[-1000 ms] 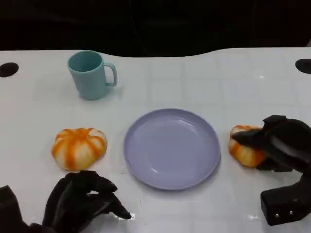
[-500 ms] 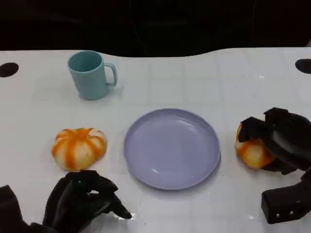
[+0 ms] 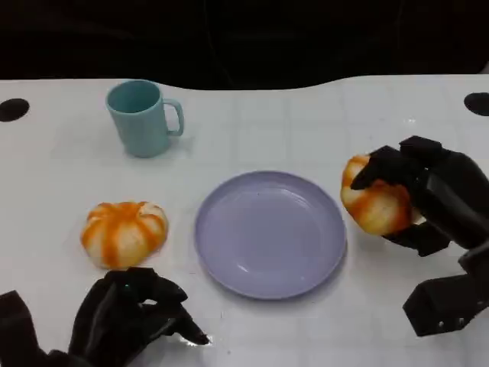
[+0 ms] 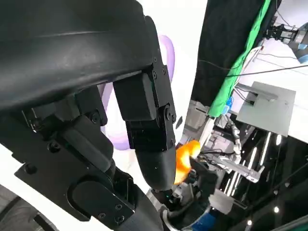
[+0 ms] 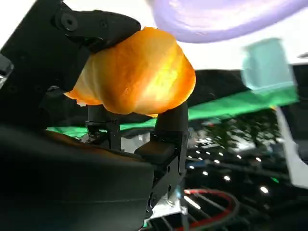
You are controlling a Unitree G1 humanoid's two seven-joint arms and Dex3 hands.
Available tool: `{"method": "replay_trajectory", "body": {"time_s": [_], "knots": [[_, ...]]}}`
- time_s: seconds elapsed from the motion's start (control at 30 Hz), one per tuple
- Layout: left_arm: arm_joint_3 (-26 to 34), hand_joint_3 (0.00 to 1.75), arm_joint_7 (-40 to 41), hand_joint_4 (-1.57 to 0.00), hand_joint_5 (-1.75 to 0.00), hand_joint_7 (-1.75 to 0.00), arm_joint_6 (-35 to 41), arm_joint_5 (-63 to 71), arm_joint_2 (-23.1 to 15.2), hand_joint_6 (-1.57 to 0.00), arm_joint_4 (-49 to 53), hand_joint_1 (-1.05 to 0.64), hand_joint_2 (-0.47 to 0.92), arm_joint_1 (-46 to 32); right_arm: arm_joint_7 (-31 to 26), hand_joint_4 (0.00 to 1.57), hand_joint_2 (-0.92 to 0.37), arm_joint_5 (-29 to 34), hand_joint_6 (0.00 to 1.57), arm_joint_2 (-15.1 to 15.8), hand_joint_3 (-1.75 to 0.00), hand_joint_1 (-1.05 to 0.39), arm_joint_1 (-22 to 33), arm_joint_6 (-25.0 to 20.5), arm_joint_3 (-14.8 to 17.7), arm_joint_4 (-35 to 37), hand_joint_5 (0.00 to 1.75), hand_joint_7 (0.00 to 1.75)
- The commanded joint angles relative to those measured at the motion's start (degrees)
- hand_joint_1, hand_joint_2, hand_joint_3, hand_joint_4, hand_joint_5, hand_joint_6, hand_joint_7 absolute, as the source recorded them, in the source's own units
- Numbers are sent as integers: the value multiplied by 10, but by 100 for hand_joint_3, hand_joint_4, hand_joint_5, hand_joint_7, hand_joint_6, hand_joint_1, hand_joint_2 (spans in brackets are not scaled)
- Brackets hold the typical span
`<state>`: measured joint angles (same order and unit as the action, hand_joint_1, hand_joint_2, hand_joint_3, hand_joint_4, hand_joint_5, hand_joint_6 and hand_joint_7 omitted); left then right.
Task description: Grasp the bread from the table and place it into the plate.
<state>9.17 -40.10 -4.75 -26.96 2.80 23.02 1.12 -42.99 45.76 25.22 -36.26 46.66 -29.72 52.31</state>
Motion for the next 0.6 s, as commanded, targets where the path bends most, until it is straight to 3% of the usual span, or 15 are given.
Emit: {"method": "replay_trajectory", "body": {"time_s": [0.03, 0.2, 0.27, 0.5, 0.6], "knots": [[4, 0, 4, -157, -51, -28, -2, -1, -6, -157, -2, -104, 57, -4, 38, 95, -23, -28, 73, -10, -140, -3, 16, 15, 19, -46, 175, 171], [5, 0, 4, -157, -51, -29, -6, 1, -7, -157, 0, -103, 57, -3, 94, 96, -25, -46, 74, -40, -140, -2, 14, 11, 27, -76, 175, 173], [4, 1, 4, -157, -52, -29, -8, 3, -8, -157, 1, -104, 58, -2, 108, 98, -25, -42, 79, -52, -138, -1, 10, 6, 27, -81, 175, 164], [4, 0, 5, -157, -51, -28, -5, 3, -8, -157, 1, -103, 57, -2, 108, 100, -26, -10, 82, -103, -126, -2, -14, -11, 10, -50, 175, 168], [4, 0, 4, -157, -51, -29, -6, 3, -8, -157, 1, -103, 57, -2, 99, 100, -23, 2, 80, -126, -124, 8, -29, -21, -1, -20, 175, 171]]}}
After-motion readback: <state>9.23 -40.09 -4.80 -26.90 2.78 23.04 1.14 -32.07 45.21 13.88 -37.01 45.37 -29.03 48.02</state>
